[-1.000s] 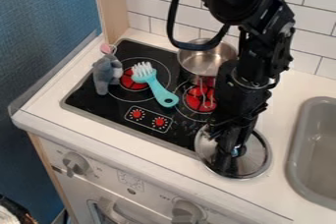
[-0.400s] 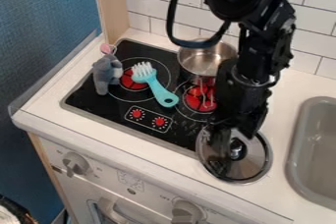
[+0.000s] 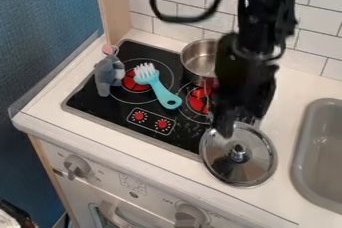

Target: Moved the silver lid cover to the lower right of the stove

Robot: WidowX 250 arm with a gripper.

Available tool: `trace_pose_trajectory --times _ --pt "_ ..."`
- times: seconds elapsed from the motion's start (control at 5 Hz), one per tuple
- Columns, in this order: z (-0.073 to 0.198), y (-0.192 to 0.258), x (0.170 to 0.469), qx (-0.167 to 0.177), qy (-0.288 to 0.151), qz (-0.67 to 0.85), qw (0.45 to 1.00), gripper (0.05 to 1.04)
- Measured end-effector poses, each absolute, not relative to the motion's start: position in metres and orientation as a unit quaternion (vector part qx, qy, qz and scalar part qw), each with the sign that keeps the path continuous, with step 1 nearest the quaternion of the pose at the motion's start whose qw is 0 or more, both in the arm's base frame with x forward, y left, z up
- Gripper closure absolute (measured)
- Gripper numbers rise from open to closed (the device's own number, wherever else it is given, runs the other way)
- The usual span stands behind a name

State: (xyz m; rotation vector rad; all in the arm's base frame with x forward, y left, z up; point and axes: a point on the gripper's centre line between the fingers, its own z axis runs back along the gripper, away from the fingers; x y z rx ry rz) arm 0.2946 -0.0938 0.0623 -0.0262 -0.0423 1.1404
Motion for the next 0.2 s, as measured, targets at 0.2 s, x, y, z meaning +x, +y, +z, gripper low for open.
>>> trace_pose_trajectory --times 0.2 --pt "0.0876 -0.0912 0.2964 -0.040 -0.040 0.543 0.838 0.085"
